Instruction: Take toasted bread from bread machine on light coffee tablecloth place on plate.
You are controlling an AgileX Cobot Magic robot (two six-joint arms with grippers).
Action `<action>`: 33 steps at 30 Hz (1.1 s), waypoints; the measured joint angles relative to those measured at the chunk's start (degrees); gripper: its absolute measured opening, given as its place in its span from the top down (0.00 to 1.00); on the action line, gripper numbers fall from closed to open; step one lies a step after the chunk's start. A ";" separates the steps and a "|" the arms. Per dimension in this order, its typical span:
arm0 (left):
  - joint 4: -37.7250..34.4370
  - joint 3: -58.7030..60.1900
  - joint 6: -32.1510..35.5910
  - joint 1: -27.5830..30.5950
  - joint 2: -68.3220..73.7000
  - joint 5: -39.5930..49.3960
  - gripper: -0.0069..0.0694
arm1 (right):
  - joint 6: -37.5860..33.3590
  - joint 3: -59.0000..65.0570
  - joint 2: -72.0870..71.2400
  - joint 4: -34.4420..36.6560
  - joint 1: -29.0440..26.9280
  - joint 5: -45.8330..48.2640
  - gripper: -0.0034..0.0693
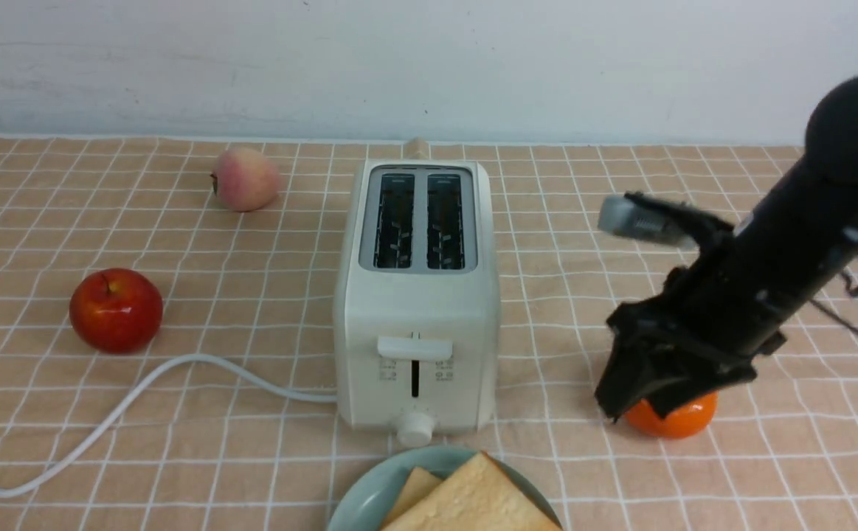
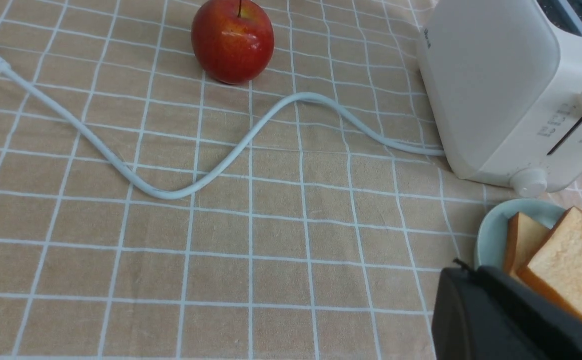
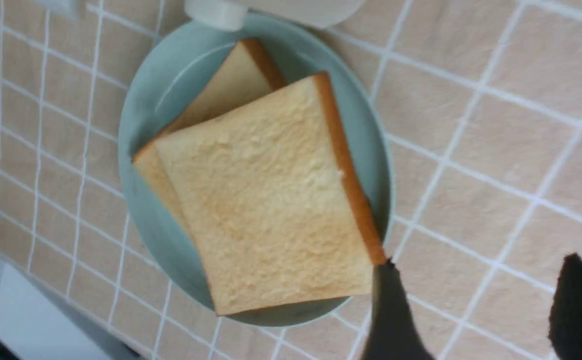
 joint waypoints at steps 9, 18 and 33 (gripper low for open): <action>0.00 1.96 0.00 0.00 0.00 -4.88 0.93 | 2.65 -2.84 -24.49 -7.92 -0.08 -0.14 0.98; -0.23 6.26 0.00 0.00 0.00 -13.44 0.93 | 3.33 12.97 -54.69 -14.90 -0.08 -19.09 0.97; -3.66 9.22 0.00 0.00 0.00 -22.27 0.93 | 3.33 63.19 -94.29 -11.92 -0.22 -58.18 0.96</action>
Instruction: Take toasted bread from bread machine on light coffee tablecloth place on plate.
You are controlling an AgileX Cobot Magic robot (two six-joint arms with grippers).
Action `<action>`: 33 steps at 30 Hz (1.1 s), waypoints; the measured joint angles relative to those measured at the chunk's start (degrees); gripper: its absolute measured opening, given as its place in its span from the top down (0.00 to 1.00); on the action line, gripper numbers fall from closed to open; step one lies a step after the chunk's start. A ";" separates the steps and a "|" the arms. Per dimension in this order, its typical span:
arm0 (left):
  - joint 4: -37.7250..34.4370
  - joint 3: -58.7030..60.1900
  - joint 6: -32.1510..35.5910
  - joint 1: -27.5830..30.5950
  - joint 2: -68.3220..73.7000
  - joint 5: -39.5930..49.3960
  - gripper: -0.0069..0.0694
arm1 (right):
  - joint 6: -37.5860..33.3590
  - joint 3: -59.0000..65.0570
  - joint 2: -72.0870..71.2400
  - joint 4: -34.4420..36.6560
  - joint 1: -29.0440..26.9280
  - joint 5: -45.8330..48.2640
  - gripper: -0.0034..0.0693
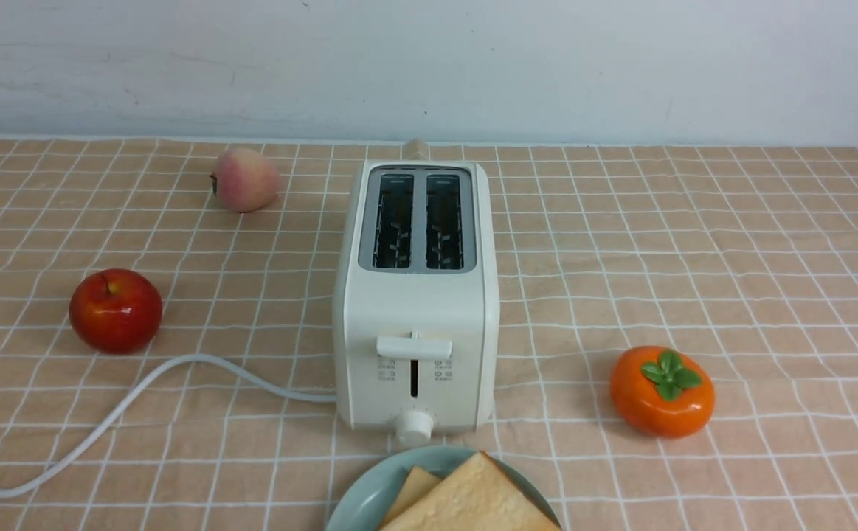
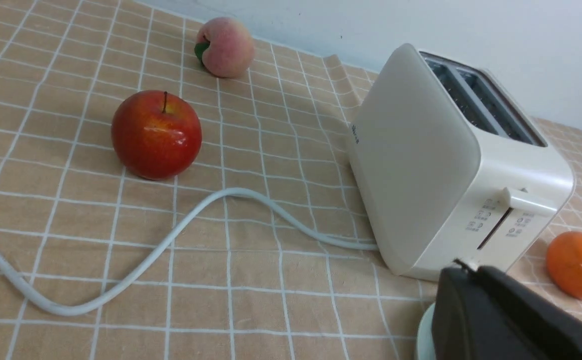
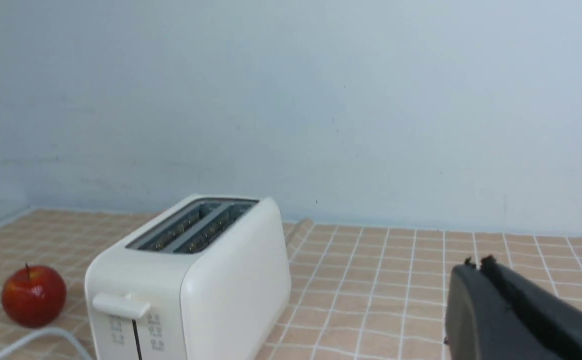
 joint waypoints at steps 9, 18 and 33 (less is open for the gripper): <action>0.00 0.05 0.00 0.00 0.17 -0.27 0.92 | 0.00 2.77 -0.08 4.62 0.00 -2.32 0.95; 0.00 0.05 0.00 0.00 0.17 -0.21 0.91 | 0.01 2.77 -0.08 4.84 0.00 -1.85 0.95; 0.00 2.25 0.00 0.00 0.17 -0.63 0.89 | 0.01 2.77 -0.08 4.84 0.00 -1.78 0.92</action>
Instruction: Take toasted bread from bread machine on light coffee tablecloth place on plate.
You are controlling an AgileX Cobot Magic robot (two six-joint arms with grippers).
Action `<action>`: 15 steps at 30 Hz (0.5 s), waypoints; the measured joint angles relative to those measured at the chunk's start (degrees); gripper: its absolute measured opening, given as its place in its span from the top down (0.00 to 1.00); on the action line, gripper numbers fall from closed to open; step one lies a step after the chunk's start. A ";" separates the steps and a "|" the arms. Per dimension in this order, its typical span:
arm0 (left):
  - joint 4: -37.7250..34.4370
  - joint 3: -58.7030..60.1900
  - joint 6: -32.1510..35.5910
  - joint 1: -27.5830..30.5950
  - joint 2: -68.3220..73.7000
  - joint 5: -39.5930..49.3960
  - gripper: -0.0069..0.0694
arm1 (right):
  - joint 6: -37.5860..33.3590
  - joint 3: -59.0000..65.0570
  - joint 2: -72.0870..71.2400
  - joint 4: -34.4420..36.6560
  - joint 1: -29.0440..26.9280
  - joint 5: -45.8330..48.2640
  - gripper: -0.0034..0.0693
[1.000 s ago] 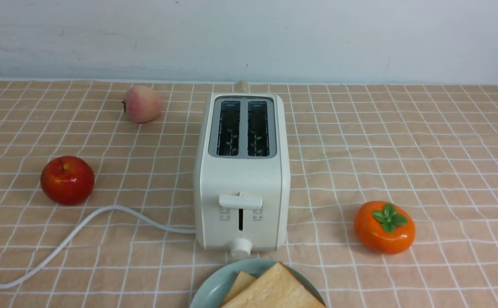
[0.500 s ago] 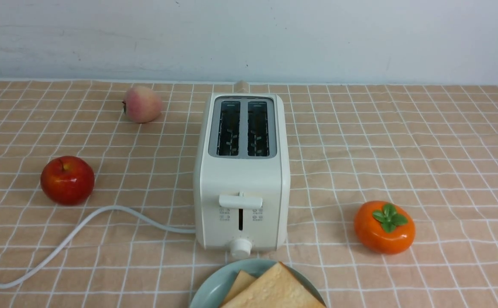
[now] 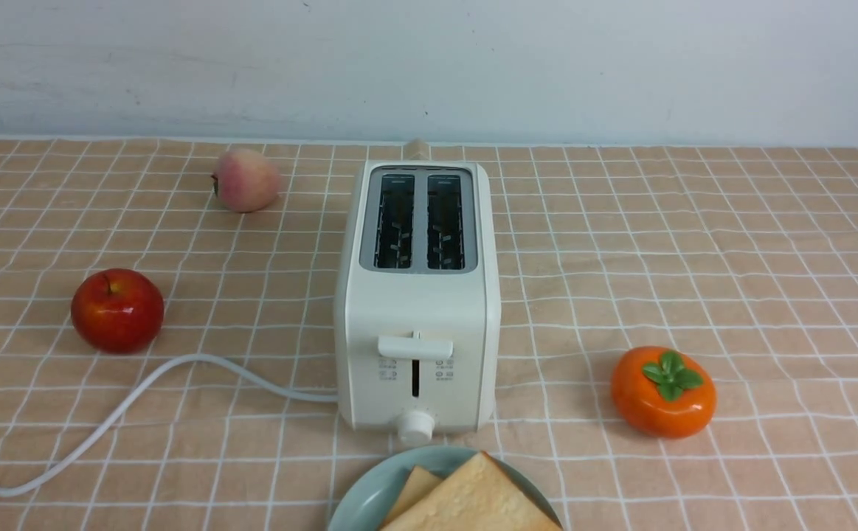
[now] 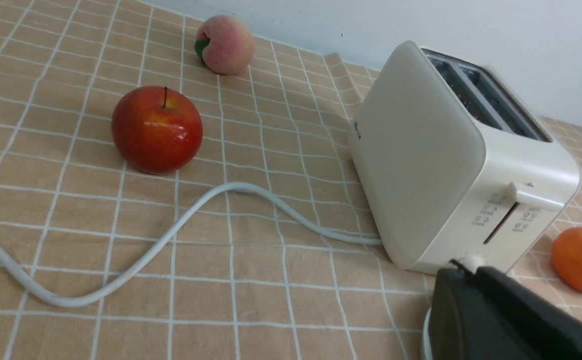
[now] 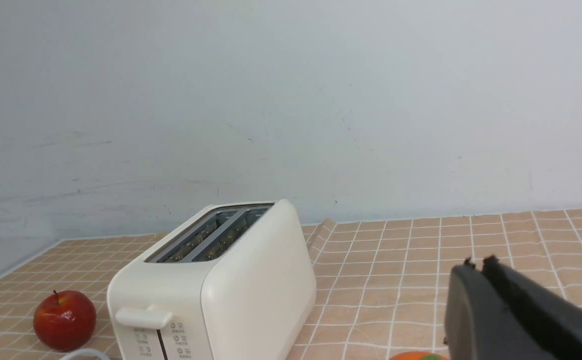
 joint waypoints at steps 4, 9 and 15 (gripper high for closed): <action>0.00 6.51 0.20 3.27 -1.62 -3.58 0.89 | 0.06 0.00 0.00 0.00 0.00 0.00 0.92; 0.00 17.62 0.20 9.81 -3.77 -14.27 0.89 | 0.06 0.00 0.00 0.00 0.00 0.01 0.91; 1.33 21.05 0.20 11.01 -3.79 -13.27 0.88 | 0.06 0.00 -0.02 0.00 0.00 0.07 0.90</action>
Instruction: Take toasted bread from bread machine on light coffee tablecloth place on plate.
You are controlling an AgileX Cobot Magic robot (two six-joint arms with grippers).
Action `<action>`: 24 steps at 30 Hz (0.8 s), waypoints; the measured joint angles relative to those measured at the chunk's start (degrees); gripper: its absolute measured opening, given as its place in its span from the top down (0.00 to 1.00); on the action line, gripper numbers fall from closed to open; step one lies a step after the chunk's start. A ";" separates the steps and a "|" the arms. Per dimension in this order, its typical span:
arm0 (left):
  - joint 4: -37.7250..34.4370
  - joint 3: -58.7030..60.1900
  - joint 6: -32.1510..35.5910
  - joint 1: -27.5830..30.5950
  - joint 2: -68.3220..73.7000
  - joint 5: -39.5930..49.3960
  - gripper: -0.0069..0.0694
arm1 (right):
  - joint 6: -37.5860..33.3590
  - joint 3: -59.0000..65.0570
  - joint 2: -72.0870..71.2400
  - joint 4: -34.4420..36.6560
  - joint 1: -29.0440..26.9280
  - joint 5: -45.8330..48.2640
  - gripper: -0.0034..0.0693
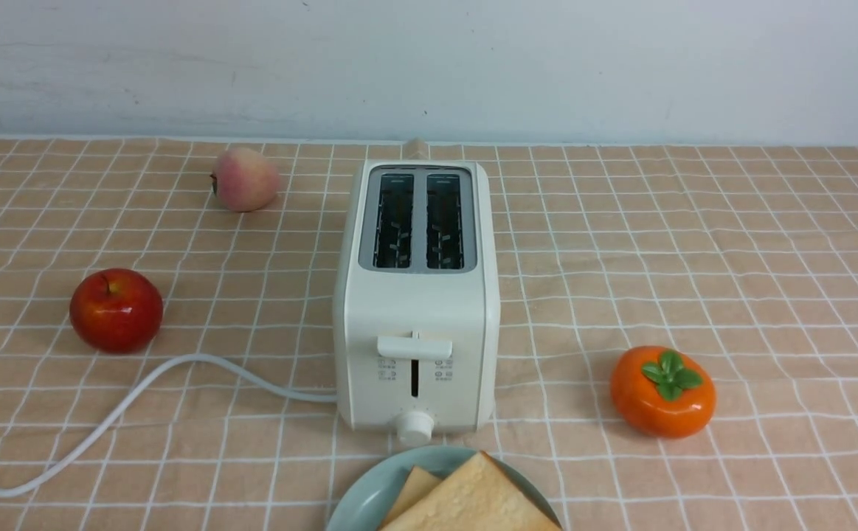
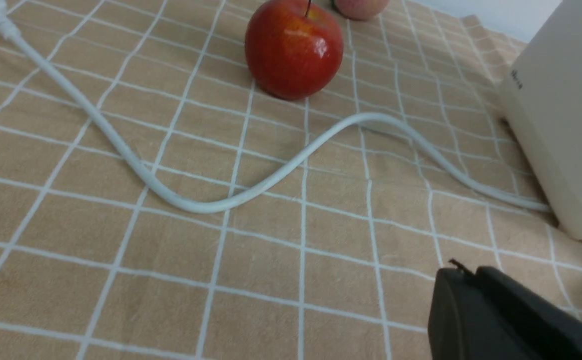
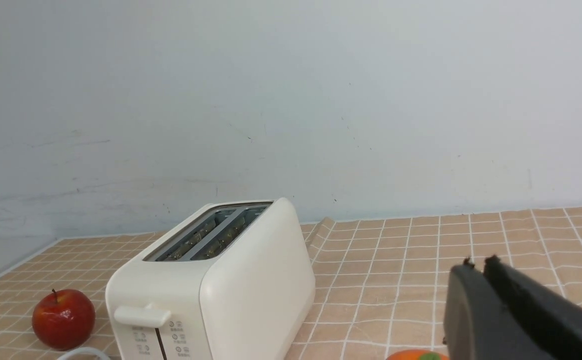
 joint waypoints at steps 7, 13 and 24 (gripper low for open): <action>-0.98 0.07 0.00 0.00 0.00 0.33 0.87 | 0.00 0.00 0.00 0.00 0.00 0.00 0.90; -1.32 0.07 0.00 0.00 0.00 0.39 0.86 | 0.00 0.00 0.00 0.00 0.00 0.00 0.90; -1.32 0.07 0.00 0.00 0.00 0.44 0.85 | 0.00 0.00 0.00 0.00 0.00 0.00 0.90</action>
